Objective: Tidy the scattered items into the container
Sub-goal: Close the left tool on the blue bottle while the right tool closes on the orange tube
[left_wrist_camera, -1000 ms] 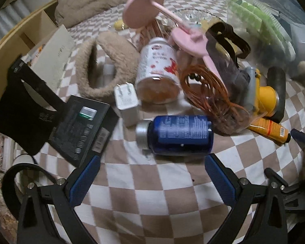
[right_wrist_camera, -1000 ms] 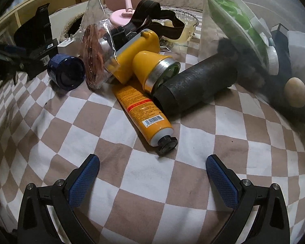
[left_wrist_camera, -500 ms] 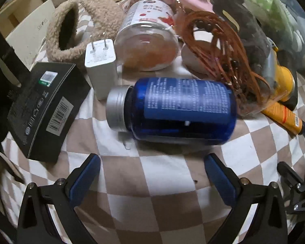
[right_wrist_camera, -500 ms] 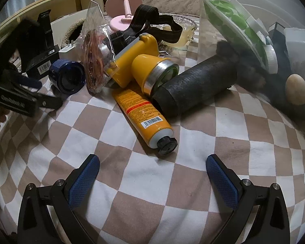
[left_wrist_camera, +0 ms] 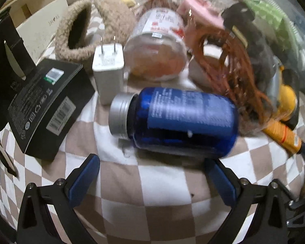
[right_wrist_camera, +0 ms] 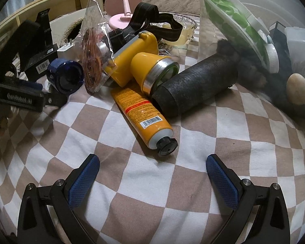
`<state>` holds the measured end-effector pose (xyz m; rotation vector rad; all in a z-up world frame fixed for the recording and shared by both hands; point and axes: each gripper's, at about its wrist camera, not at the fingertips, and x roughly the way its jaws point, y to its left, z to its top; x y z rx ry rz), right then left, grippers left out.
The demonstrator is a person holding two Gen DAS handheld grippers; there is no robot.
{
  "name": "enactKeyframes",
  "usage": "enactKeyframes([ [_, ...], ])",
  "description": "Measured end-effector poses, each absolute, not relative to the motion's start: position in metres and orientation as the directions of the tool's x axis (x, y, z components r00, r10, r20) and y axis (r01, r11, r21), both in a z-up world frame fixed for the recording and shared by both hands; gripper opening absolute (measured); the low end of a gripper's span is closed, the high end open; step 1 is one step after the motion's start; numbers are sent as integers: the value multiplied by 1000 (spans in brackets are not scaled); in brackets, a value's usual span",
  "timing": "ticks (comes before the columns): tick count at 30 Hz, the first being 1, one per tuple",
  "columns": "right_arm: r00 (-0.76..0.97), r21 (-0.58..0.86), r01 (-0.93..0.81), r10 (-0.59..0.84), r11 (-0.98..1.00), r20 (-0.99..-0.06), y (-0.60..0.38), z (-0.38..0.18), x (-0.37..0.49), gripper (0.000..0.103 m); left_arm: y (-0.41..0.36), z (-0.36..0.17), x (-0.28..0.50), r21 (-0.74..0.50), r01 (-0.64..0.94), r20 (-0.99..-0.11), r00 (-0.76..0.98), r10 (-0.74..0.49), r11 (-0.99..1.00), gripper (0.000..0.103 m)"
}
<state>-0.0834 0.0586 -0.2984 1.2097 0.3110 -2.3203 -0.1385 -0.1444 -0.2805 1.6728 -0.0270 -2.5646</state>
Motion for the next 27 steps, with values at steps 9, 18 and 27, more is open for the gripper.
enactKeyframes([
  [9,-501,6,526,-315,-851,-806,57,-298,-80,103,-133,-260,-146,-22,5,-872,-489,17,-1000,103],
  [18,-499,21,526,-329,-850,-801,59,-298,-80,103,-144,-260,-142,47,10,-874,-483,-46,-999,94],
  [27,-493,52,528,-356,-848,-794,63,-297,-80,103,-130,-257,-127,48,-65,-888,-459,-13,-997,94],
])
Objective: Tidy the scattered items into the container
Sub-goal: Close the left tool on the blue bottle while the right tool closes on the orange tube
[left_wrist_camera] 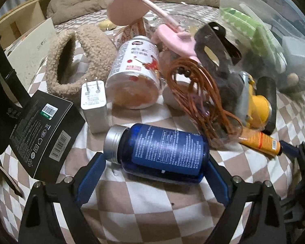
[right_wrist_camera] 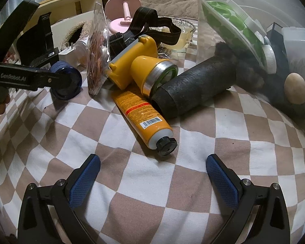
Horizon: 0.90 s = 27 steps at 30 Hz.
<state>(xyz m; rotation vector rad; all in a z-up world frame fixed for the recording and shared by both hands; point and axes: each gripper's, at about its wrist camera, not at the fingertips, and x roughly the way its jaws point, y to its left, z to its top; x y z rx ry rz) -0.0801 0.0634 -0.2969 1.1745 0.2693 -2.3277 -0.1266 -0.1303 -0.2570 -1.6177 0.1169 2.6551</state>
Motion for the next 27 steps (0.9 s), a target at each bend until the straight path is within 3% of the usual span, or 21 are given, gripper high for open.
enactKeyframes([
  [5,-461,126,530,-410,-838,-787,73,-293,-85,102,-118,-256,-119,70,-129,-896,-444,-6,-989,94],
  [7,-443,192,513,-449,-837,-776,83,-290,-90,95,-113,-256,-117,72,-161,-900,-436,6,-984,94],
  [9,-435,238,488,-471,-840,-767,93,-285,-95,74,-108,-256,-116,94,-179,-901,-433,-7,-979,94],
  [15,-392,284,510,-513,-812,-764,96,-274,-104,45,-96,-253,-109,86,-243,-900,-434,29,-966,94],
  [19,-367,238,589,-517,-773,-773,74,-271,-97,43,-83,-252,-107,116,-278,-896,-443,20,-954,94],
  [21,-373,210,601,-503,-771,-780,67,-271,-95,29,-78,-252,-107,102,-297,-898,-438,41,-949,94],
  [27,-362,218,606,-509,-765,-781,73,-267,-93,28,-60,-252,-100,63,-388,-902,-416,114,-919,94],
])
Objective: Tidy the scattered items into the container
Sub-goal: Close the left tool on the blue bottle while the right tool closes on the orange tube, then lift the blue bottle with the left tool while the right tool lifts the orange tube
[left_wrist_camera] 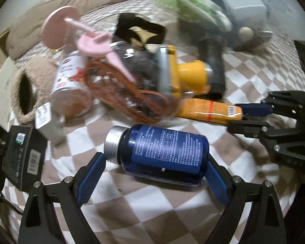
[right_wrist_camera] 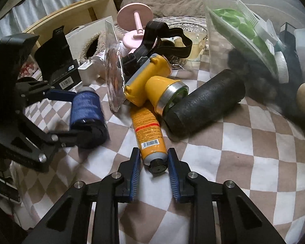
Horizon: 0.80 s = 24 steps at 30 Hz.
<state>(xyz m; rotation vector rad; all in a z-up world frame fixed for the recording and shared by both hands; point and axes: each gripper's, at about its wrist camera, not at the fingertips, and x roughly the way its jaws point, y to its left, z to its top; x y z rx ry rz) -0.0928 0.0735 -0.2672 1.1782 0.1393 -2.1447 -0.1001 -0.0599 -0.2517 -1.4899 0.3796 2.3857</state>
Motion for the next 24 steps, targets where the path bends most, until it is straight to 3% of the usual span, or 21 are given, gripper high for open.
enactKeyframes([
  [24,-294,259,540,-468,-801,-834,168,-265,-28,28,-8,-249,-69,-21,-609,-906,-325,273,-793,94],
])
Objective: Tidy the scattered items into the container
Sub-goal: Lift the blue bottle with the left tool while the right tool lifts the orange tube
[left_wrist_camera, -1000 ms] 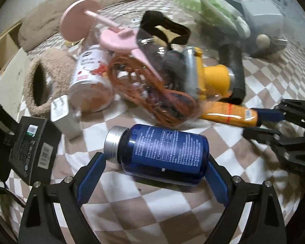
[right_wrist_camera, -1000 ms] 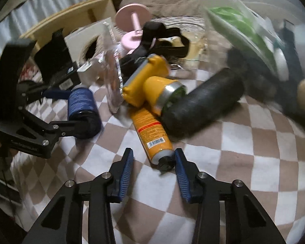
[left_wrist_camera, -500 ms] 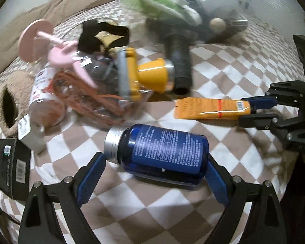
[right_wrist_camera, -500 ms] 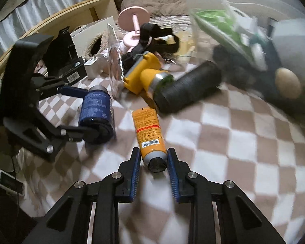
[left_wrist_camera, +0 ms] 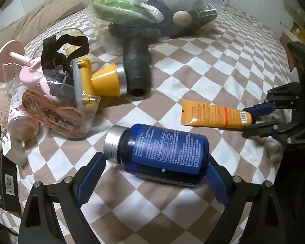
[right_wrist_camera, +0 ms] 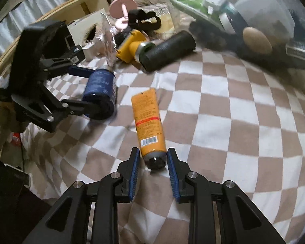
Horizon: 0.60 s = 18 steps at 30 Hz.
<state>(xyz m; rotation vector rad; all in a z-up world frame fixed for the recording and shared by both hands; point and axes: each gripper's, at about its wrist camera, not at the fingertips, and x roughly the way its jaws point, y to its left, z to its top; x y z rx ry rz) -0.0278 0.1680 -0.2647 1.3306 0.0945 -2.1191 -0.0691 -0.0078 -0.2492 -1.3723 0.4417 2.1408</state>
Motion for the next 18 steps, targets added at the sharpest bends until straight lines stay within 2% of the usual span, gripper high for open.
enactKeyframes([
  [13,-312,149,603,-404,-783,-860,134,-265,-51,29,-6,-250,-66,-27,-617,-901,-325,287,-787,94],
  [14,-310,144,609,-402,-780,-862,132,-265,-52,32,-6,-250,-66,-28,-617,-901,-326,287,-786,94],
  [16,-304,145,614,-402,-776,-864,130,-266,-54,55,-6,-250,-66,-28,-616,-901,-326,288,-787,94],
  [17,-305,140,617,-400,-774,-864,129,-266,-55,62,-6,-250,-66,-29,-616,-900,-326,288,-787,94],
  [18,-308,132,622,-396,-772,-865,127,-266,-56,62,-6,-250,-66,-28,-616,-900,-327,288,-787,94],
])
